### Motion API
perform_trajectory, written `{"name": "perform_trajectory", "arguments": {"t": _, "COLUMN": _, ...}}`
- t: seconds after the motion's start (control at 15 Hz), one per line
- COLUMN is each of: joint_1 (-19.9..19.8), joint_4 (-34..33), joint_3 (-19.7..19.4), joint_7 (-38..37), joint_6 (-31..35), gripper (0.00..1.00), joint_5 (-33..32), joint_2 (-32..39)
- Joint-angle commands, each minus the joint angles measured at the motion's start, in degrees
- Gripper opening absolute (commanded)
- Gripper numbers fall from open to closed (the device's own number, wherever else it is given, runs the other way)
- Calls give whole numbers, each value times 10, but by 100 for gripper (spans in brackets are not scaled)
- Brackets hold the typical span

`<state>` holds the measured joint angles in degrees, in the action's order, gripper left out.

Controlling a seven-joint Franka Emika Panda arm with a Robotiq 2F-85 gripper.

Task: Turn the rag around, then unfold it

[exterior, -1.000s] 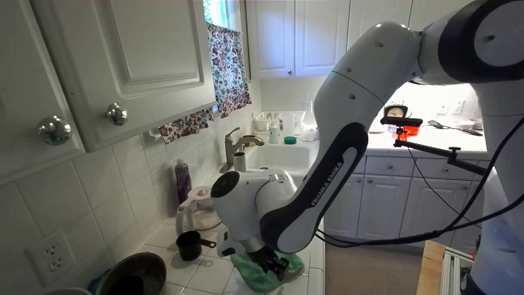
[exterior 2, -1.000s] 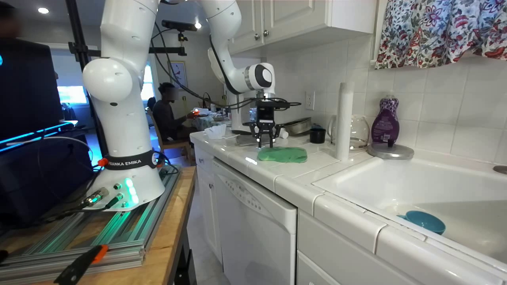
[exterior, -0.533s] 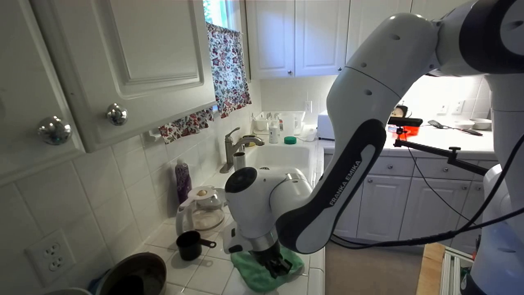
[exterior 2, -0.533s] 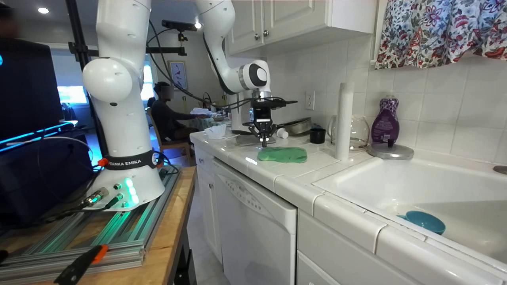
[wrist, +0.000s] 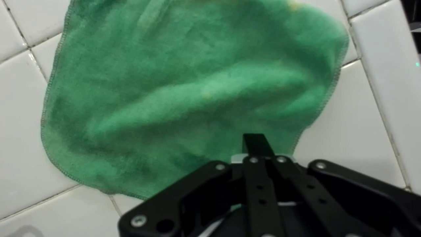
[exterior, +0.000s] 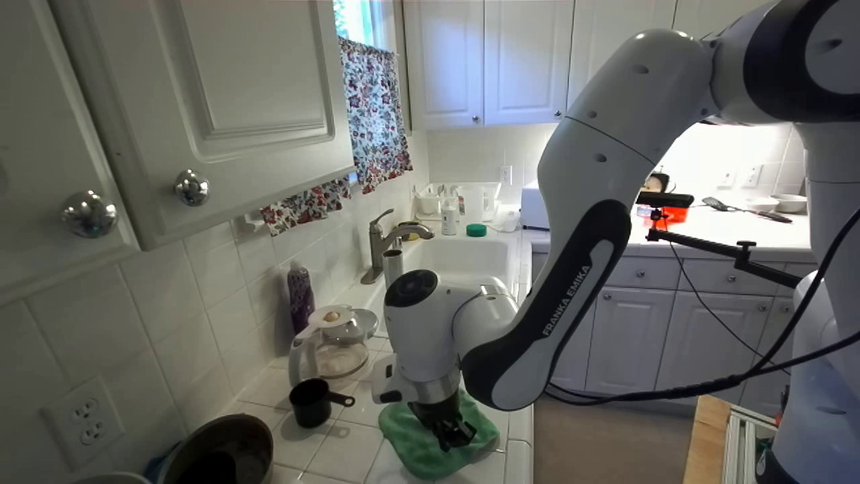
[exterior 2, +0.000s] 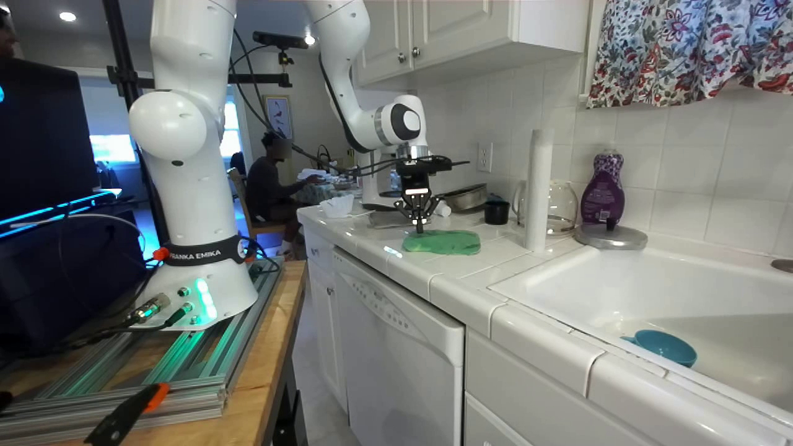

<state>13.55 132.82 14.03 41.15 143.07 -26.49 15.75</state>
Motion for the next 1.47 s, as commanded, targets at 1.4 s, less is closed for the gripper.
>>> {"name": "perform_trajectory", "arguments": {"t": 1.4, "joint_1": 1, "joint_4": -107, "joint_3": 37, "joint_7": 91, "joint_6": -15, "gripper": 0, "joint_5": 43, "joint_2": 84}}
